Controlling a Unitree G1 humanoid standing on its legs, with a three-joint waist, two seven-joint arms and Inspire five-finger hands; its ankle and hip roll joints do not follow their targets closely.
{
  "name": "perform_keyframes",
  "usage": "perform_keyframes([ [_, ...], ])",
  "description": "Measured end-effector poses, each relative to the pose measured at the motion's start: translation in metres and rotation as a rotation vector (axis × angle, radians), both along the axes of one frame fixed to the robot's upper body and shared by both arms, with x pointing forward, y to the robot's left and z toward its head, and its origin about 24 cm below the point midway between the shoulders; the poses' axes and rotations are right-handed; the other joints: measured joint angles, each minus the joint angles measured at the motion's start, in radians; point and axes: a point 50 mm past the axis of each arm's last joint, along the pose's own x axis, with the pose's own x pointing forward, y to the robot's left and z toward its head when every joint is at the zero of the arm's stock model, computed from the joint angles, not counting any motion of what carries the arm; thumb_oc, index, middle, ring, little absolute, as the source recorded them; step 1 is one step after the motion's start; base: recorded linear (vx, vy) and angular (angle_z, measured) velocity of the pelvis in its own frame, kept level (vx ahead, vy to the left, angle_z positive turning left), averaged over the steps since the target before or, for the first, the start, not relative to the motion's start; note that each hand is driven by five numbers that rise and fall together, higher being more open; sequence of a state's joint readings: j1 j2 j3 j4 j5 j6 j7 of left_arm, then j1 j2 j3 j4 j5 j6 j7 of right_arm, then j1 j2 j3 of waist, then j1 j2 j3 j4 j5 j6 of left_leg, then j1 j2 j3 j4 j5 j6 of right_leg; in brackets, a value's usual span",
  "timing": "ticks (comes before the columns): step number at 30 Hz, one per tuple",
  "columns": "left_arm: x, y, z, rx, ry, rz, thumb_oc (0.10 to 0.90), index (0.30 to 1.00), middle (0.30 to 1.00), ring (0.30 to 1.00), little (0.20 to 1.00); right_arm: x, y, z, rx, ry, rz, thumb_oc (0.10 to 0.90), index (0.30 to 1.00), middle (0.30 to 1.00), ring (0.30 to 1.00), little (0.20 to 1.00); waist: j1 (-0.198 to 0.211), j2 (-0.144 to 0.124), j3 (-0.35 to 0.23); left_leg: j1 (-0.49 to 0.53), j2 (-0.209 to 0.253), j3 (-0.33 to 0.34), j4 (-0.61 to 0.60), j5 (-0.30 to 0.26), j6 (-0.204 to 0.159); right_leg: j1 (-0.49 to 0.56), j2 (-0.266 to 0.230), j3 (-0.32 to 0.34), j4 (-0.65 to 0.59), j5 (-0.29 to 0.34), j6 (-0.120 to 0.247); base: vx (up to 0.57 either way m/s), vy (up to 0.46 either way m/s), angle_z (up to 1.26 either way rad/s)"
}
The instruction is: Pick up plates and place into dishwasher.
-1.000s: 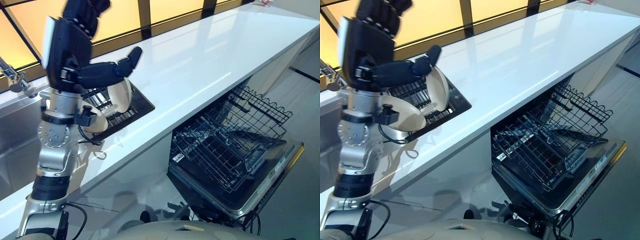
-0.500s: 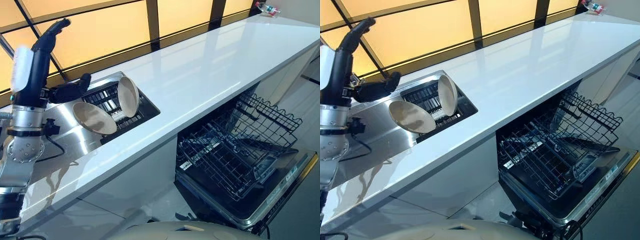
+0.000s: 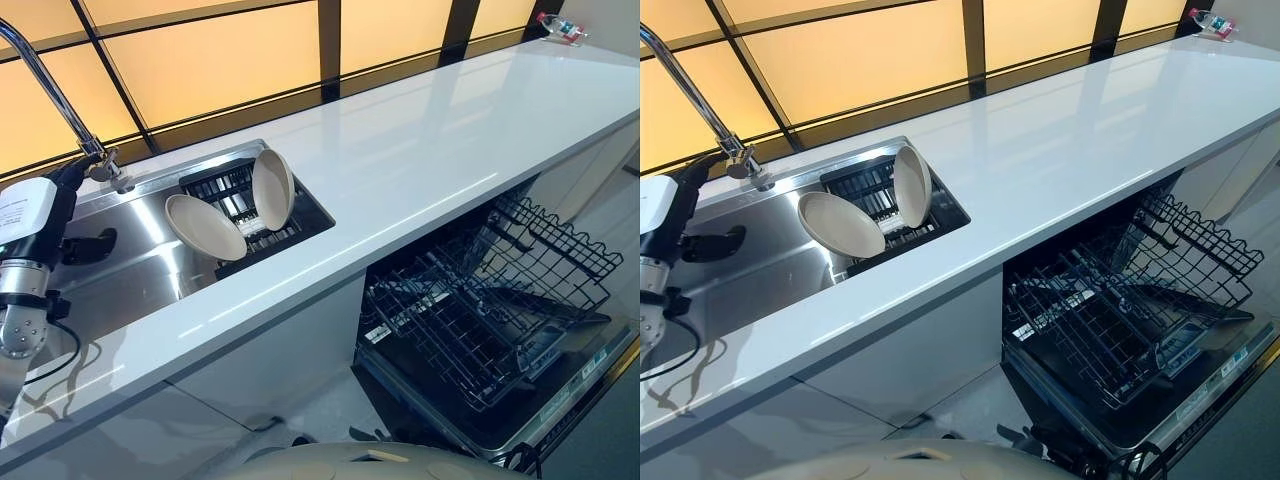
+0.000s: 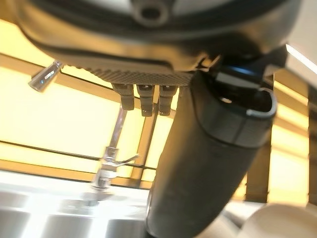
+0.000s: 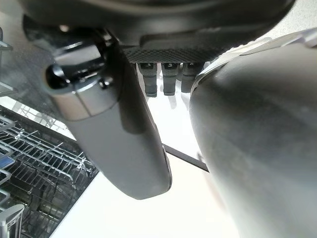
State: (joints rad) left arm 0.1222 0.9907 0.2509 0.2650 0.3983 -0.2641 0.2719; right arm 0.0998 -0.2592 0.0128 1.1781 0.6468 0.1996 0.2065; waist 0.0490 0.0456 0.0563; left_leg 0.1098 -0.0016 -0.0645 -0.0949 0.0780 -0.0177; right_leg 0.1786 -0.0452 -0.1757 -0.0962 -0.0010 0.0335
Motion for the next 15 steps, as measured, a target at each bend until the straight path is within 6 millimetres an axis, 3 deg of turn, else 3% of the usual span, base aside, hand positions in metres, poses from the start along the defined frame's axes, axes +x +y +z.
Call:
perform_keyframes([
  [6, 0.0001, 0.0080, 0.0114, 0.167, 0.041, 0.010, 0.800, 0.900, 0.900, 0.900, 0.900, 0.0000, -0.0004, 0.0001, 0.000, 0.001, 0.001, 0.800, 0.900, 0.900, 0.900, 0.900, -0.002, -0.001, -0.001, 0.000, -0.001, 0.002, 0.000, 0.004, 0.005, 0.000, -0.001, 0.002, 0.000, 0.000, 0.000, 0.00, 0.000, 0.00],
  [15, -0.0009, 0.0079, 0.0116, 0.250, 0.027, -0.015, 0.800, 0.900, 0.900, 0.900, 0.900, 0.0015, -0.0011, 0.0005, 0.004, 0.002, 0.008, 0.800, 0.900, 0.900, 0.900, 0.900, -0.005, 0.000, 0.000, 0.001, -0.001, 0.004, 0.000, 0.004, 0.004, 0.000, 0.001, 0.002, 0.004, 0.003, -0.004, 0.00, 0.000, 0.00],
])
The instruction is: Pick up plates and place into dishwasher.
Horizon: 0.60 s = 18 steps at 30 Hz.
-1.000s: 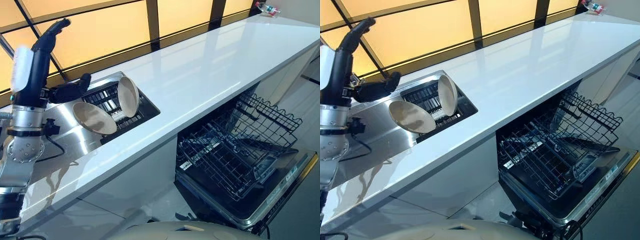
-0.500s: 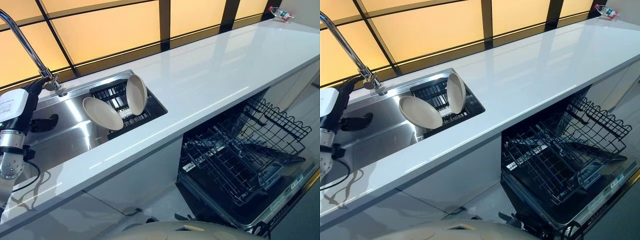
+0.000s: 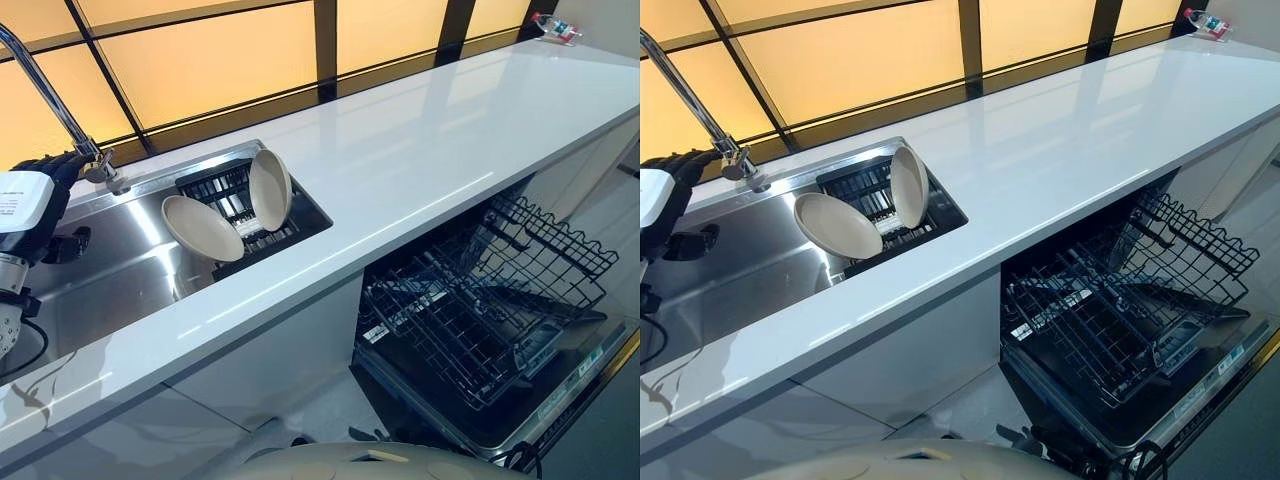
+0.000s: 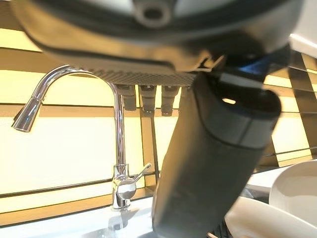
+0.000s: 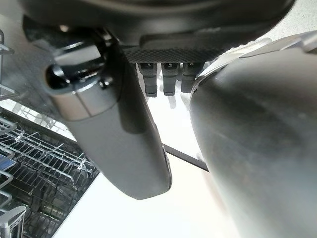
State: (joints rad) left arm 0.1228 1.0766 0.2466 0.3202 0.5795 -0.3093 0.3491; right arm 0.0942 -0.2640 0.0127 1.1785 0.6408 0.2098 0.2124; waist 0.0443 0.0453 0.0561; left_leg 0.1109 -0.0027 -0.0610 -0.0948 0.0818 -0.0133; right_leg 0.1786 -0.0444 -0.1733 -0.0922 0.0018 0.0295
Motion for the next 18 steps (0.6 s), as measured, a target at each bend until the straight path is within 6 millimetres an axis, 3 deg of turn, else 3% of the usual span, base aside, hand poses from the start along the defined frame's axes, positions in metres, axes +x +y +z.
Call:
perform_keyframes([
  [12, 0.011, -0.028, -0.025, 0.126, 0.204, -0.146, 0.800, 0.900, 0.900, 0.900, 0.900, 0.003, 0.000, 0.000, 0.003, -0.002, 0.021, 0.800, 0.900, 0.900, 0.900, 0.900, -0.024, -0.002, -0.001, 0.003, 0.000, 0.004, 0.000, 0.000, 0.000, -0.003, 0.001, 0.004, 0.001, 0.001, -0.001, 0.00, 0.000, 0.00],
  [18, 0.019, -0.035, -0.023, 0.140, 0.217, -0.173, 0.800, 0.900, 0.900, 0.900, 0.900, 0.003, -0.001, 0.000, 0.005, -0.003, 0.014, 0.800, 0.900, 0.900, 0.900, 0.900, -0.029, -0.002, -0.001, 0.005, 0.000, 0.008, 0.000, 0.000, -0.001, -0.003, 0.002, 0.007, 0.001, 0.001, -0.001, 0.00, 0.000, 0.00],
])
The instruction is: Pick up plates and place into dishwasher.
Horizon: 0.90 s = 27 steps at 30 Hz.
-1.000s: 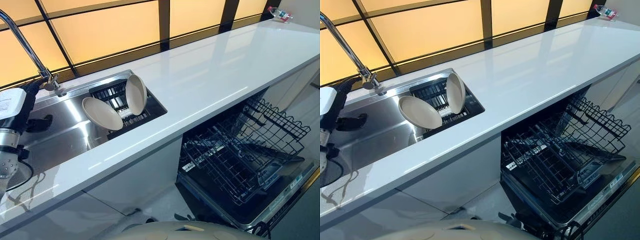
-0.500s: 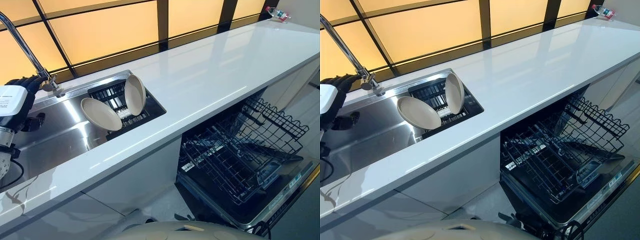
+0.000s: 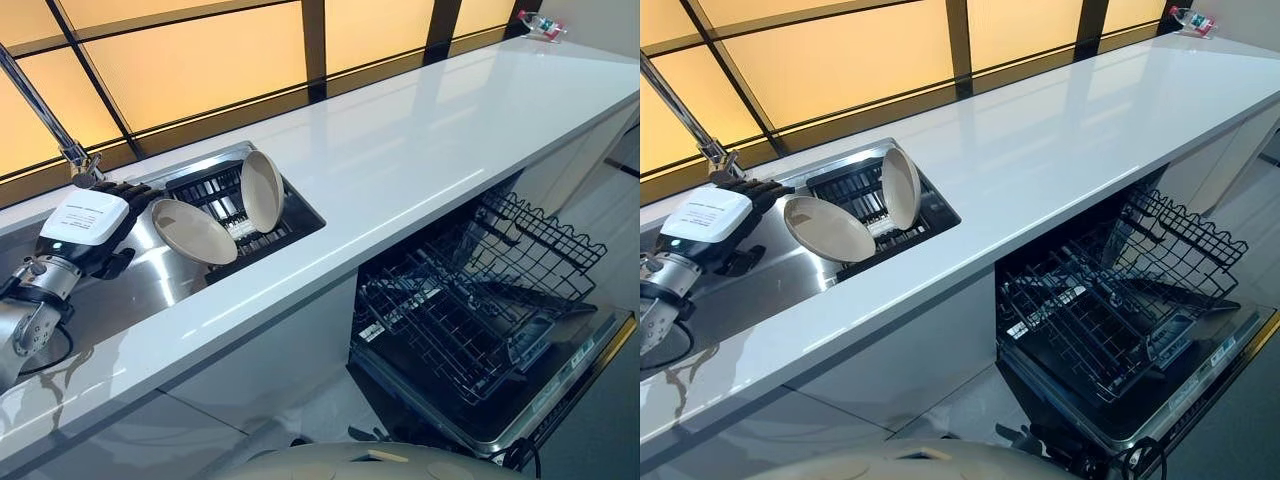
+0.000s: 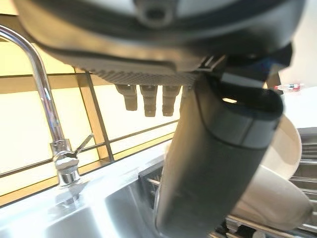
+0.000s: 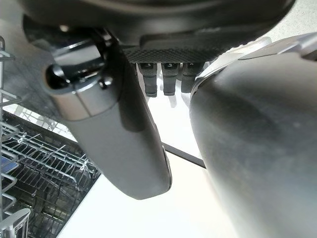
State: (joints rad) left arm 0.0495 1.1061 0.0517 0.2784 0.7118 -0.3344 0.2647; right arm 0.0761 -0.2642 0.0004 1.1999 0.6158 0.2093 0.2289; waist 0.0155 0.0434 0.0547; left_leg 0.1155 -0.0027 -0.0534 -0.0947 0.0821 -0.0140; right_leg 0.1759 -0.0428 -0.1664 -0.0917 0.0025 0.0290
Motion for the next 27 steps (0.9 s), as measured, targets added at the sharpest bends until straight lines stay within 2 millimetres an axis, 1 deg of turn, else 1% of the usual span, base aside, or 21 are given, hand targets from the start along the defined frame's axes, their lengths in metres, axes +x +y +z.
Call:
perform_keyframes([
  [3, 0.004, -0.002, 0.002, 0.039, 0.014, -0.009, 0.800, 0.900, 0.900, 0.900, 0.900, 0.000, 0.000, 0.000, 0.000, -0.001, -0.004, 0.800, 0.900, 0.900, 0.900, 0.900, -0.002, 0.000, 0.000, 0.001, 0.000, 0.003, 0.000, 0.000, 0.000, 0.000, 0.000, 0.004, 0.000, 0.000, 0.000, 0.00, 0.000, -0.01],
  [8, 0.005, -0.003, -0.001, 0.074, 0.046, -0.015, 0.800, 0.900, 0.900, 0.900, 0.900, 0.001, 0.000, 0.000, 0.001, -0.005, -0.003, 0.800, 0.900, 0.900, 0.900, 0.900, -0.019, 0.000, 0.000, 0.001, 0.000, 0.007, 0.000, 0.000, 0.000, -0.002, 0.001, 0.009, 0.000, 0.000, 0.000, 0.00, 0.001, -0.02],
  [18, 0.016, -0.017, -0.004, 0.099, 0.101, -0.067, 0.800, 0.900, 0.900, 0.900, 0.900, 0.003, 0.000, 0.000, 0.000, -0.005, -0.003, 0.800, 0.900, 0.900, 0.900, 0.900, -0.022, 0.000, 0.000, 0.001, 0.001, 0.020, 0.000, 0.000, 0.000, -0.009, 0.001, 0.021, 0.000, 0.002, -0.001, 0.00, -0.001, -0.02],
  [23, 0.018, -0.023, -0.001, 0.118, 0.107, -0.101, 0.800, 0.900, 0.900, 0.900, 0.900, 0.003, 0.000, 0.000, 0.000, -0.006, -0.003, 0.800, 0.900, 0.900, 0.900, 0.900, -0.025, -0.001, 0.000, 0.001, 0.001, 0.020, 0.000, 0.000, 0.000, -0.009, 0.001, 0.021, 0.000, 0.002, -0.001, 0.00, 0.000, 0.00],
  [27, 0.017, -0.025, 0.000, 0.175, 0.143, -0.129, 0.800, 0.900, 0.900, 0.900, 0.900, 0.003, 0.000, 0.000, 0.000, -0.006, -0.003, 0.800, 0.900, 0.900, 0.900, 0.900, -0.026, 0.000, 0.001, 0.001, 0.001, 0.021, 0.000, 0.000, 0.000, -0.009, 0.001, 0.022, 0.000, 0.002, -0.001, 0.00, 0.000, 0.00],
])
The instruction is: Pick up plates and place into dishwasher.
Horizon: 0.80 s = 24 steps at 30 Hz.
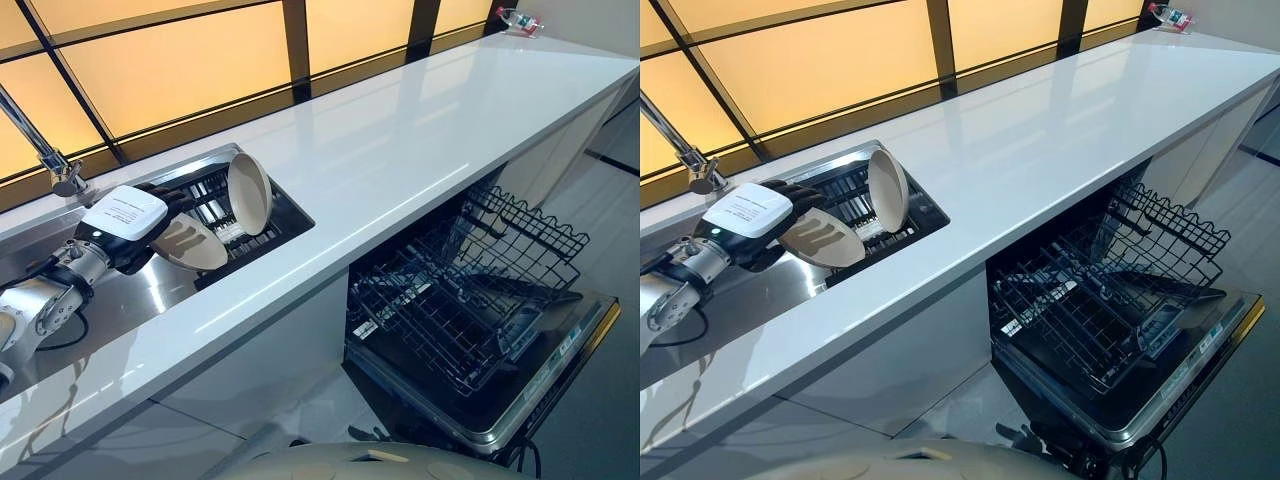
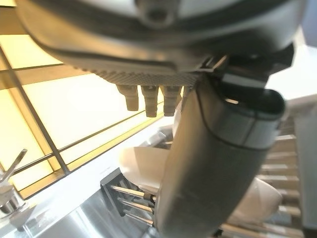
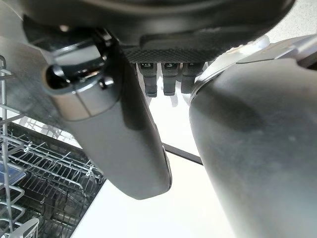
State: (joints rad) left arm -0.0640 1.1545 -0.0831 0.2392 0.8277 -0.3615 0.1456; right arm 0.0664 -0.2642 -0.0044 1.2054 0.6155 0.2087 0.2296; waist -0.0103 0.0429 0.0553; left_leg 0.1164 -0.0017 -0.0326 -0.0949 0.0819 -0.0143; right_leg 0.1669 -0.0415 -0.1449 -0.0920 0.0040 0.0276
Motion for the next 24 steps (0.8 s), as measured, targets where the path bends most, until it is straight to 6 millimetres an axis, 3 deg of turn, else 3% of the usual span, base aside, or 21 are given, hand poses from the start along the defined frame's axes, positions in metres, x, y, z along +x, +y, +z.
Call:
perform_keyframes([
  [24, 0.0097, -0.0093, 0.0074, 0.109, 0.166, -0.001, 0.800, 0.900, 0.900, 0.900, 0.900, 0.0027, -0.0002, 0.0003, -0.001, -0.005, -0.001, 0.800, 0.900, 0.900, 0.900, 0.900, -0.012, 0.004, 0.008, 0.000, 0.000, 0.002, 0.000, 0.000, 0.000, -0.002, 0.000, 0.002, 0.000, 0.000, 0.000, 0.00, 0.000, 0.00],
])
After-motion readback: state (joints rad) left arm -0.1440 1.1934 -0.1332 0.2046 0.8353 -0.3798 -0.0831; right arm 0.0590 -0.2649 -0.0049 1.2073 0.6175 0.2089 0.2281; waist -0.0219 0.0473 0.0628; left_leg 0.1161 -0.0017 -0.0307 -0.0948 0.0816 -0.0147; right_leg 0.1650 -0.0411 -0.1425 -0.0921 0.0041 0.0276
